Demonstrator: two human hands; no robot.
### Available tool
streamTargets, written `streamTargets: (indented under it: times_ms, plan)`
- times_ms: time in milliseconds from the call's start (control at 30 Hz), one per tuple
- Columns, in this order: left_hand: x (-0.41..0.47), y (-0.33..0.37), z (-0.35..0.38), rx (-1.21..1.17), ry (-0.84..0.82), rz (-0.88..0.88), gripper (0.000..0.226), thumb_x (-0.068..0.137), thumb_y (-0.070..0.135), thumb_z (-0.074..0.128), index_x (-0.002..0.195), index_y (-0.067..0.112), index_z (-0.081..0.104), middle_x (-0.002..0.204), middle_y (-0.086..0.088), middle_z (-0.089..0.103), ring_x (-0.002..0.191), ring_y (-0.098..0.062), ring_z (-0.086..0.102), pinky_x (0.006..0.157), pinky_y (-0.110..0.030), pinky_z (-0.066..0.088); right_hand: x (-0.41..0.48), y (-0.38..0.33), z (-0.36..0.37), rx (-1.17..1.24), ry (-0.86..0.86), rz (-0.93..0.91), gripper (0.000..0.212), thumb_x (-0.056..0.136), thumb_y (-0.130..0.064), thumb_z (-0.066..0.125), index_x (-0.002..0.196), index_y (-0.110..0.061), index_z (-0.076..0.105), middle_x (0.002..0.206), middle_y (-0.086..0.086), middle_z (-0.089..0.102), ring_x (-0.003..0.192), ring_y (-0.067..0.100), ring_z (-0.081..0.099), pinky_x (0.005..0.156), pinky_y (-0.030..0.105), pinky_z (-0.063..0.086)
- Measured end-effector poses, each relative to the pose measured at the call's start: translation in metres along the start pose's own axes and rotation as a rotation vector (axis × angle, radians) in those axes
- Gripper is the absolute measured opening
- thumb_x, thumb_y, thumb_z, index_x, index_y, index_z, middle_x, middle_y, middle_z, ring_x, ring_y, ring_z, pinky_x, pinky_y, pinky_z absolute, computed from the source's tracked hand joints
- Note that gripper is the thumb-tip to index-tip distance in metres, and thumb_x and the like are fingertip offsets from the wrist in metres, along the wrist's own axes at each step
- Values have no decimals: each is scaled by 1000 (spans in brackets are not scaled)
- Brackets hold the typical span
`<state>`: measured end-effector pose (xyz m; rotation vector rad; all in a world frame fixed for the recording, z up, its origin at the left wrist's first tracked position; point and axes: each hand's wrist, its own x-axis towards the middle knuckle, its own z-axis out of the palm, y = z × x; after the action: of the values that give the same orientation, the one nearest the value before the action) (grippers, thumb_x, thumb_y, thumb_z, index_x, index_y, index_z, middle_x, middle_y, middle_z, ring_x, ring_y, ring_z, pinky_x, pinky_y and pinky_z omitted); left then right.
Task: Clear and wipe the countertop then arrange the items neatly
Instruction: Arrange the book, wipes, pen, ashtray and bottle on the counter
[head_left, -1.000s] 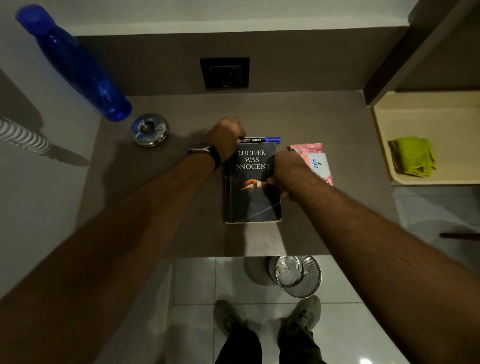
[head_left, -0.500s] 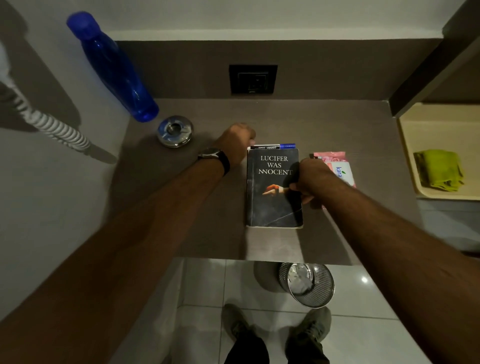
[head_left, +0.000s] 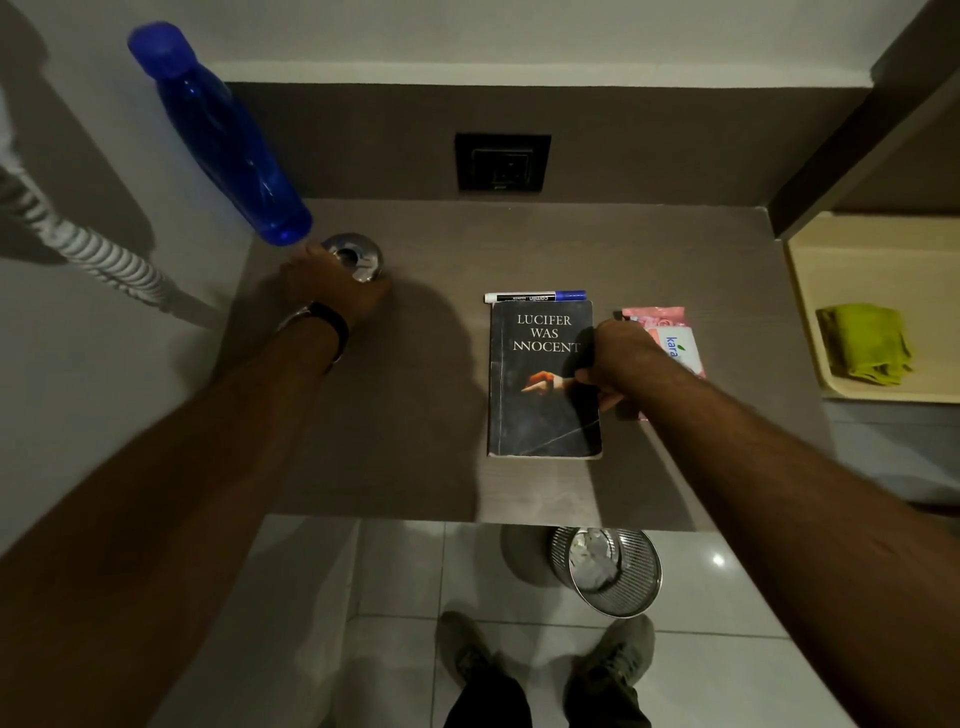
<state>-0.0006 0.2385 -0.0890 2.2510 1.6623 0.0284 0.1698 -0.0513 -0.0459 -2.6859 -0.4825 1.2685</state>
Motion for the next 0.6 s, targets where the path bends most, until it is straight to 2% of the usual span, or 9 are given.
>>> streamTargets:
  times_ms: [133,267,433,500,567,600]
  plan:
    - [-2,2,-1,-77,2,12,112,75,59,86,157,4,34,159,-20,41,145,-40,45,121,-51,40,1,1,1,3,18,-17,35,98,-16,71,130,-3,63,122,20,72,108,34,73,99,48,60]
    - [-22,16,-3,-111,28,139,111,74,58,87,156,1,37,157,-21,41,141,-39,47,119,-46,42,-1,5,7,-79,133,-77,33,99,-16,70,128,-3,64,125,18,69,115,33,68,102,45,58]
    - [-58,54,-3,-270,26,352,87,67,46,92,135,6,57,134,-14,55,123,-32,57,103,-43,53,-2,-3,-1,-402,285,-220,22,96,-15,71,116,-7,69,118,14,71,108,30,70,91,38,58]
    - [-73,78,-2,-319,56,466,79,62,43,92,127,8,62,124,-13,58,114,-31,60,100,-44,54,4,-11,-17,-336,380,-267,19,97,-20,71,112,-9,68,112,13,71,101,29,69,82,39,57]
    - [-90,103,2,-394,111,602,72,60,38,90,120,6,66,117,-13,62,106,-32,63,96,-43,55,15,-21,-36,-102,448,-289,28,102,-35,65,107,-8,69,103,14,69,90,28,63,74,36,49]
    - [-100,116,5,-432,143,674,70,61,36,90,119,4,68,114,-14,65,104,-32,65,94,-42,56,19,-24,-45,78,428,-303,38,104,-43,59,105,-6,69,101,15,69,88,28,62,75,34,48]
